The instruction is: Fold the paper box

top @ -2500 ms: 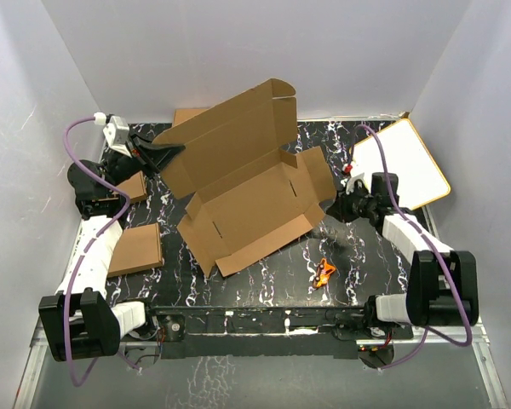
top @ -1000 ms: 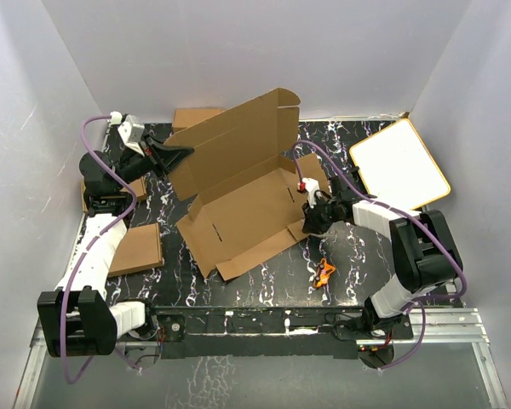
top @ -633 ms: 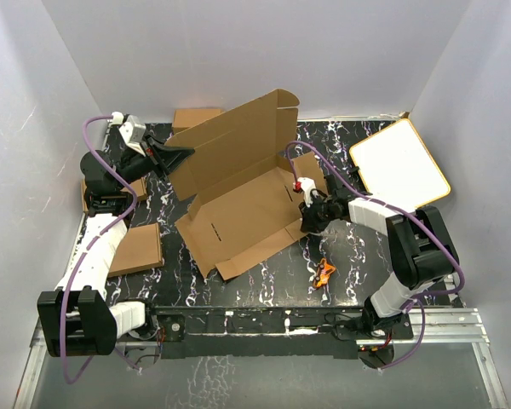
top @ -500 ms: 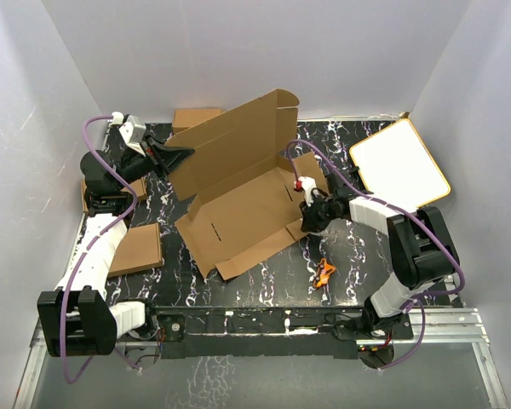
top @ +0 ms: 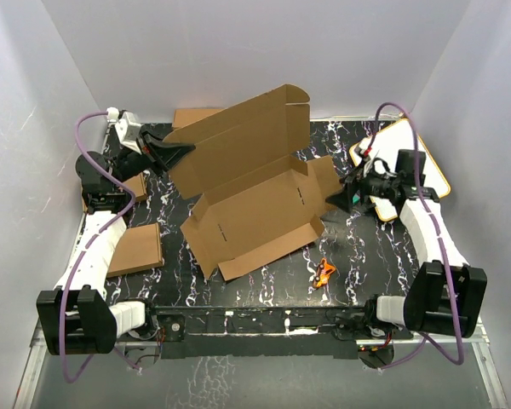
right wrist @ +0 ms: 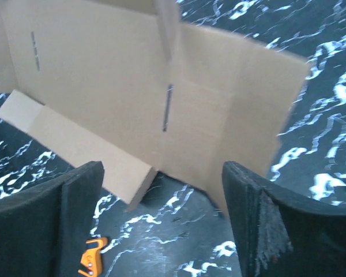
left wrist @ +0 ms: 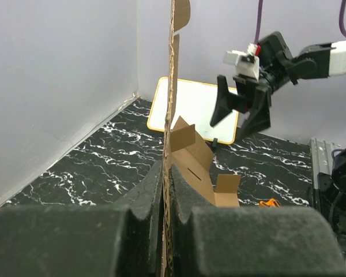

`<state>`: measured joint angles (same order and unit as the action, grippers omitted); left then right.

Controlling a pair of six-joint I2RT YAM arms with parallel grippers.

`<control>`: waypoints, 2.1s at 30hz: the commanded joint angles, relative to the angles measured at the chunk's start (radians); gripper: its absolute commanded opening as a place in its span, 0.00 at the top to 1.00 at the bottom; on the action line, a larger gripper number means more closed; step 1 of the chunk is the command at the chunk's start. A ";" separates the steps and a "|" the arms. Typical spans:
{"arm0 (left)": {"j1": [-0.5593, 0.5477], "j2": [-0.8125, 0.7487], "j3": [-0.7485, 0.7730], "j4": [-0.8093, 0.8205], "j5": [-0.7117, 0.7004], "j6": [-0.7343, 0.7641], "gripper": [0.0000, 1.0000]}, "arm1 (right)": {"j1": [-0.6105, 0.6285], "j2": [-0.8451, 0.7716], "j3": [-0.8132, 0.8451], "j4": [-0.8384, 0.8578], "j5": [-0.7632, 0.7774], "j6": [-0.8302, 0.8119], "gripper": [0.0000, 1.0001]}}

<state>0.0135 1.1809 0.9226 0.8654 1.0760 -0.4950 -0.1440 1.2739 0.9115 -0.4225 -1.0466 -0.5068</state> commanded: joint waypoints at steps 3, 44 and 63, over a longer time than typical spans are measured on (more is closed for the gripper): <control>-0.004 -0.036 0.037 0.152 0.069 -0.045 1.00 | -0.099 0.087 0.153 0.122 -0.070 0.077 0.03; -0.004 0.024 0.177 -0.149 0.035 0.063 1.00 | 0.136 0.316 0.085 0.748 0.209 0.349 0.90; -0.005 0.044 0.214 -0.594 -0.316 -0.124 1.00 | 0.083 0.172 0.166 0.428 0.191 0.264 0.33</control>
<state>0.0097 1.2552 1.1095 0.3241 0.8463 -0.6289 -0.0208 1.5860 1.0000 0.1070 -0.8364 -0.1703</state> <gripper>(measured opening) 0.011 0.583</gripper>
